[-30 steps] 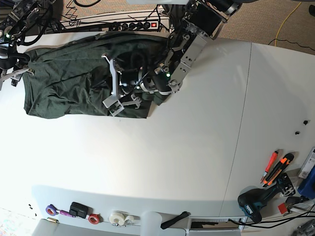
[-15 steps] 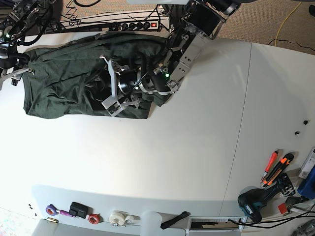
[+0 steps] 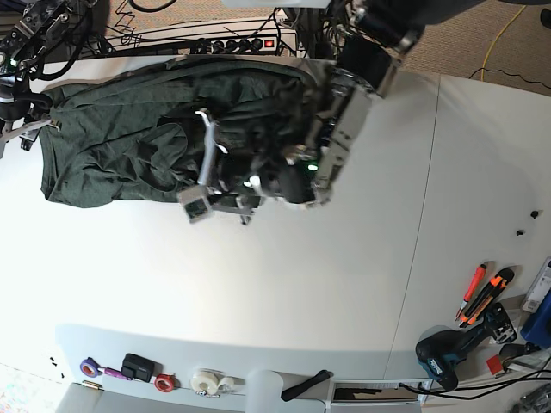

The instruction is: Layout the t-shirt on the table in an organized manner, then fold the t-shirt properly

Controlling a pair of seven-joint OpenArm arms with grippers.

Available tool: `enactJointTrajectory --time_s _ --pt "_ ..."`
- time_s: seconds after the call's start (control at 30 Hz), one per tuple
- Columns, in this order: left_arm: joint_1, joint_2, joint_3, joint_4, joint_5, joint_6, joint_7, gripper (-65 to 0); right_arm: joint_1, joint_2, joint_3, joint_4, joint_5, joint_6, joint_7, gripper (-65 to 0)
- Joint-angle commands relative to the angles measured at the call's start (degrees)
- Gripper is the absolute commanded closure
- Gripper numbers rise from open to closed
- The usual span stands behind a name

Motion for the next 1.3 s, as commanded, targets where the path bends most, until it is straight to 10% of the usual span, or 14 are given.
enactJointTrajectory --time_s 0.0,0.13,0.27,0.6,0.73,0.87,1.27 --pt "-0.48 -0.98 -0.11 0.94 -0.20 -0.11 0.24 0.0 0.31 0.98 0.39 0.94 0.33 -0.13 1.11 -27.4" --pt "-0.44 -4.87 -0.11 0.98 0.04 1.51 4.57 0.0 0.31 0.98 0.39 0.94 0.37 -0.13 1.16 -27.4" --pt "-0.22 -7.93 -0.11 0.98 0.04 6.16 5.31 -27.1 0.31 0.98 0.39 0.94 0.57 -0.13 1.18 -27.5" --pt "0.04 -9.31 -0.11 1.03 5.01 7.89 4.44 -32.7 0.31 0.98 0.39 0.94 0.59 -0.15 1.14 -27.4" --pt "0.22 -9.42 0.00 1.03 4.17 8.28 4.46 -27.5 0.31 0.96 0.39 0.94 0.61 -0.17 1.16 -27.4" --pt "0.39 -9.42 0.00 1.03 0.33 7.58 4.98 0.0 0.31 0.98 0.39 0.94 0.61 -0.17 1.14 -27.5" --pt "4.76 -7.10 0.00 1.07 -27.78 -5.70 9.62 0.0 0.33 0.98 0.39 0.94 0.70 -0.17 1.18 -27.4"
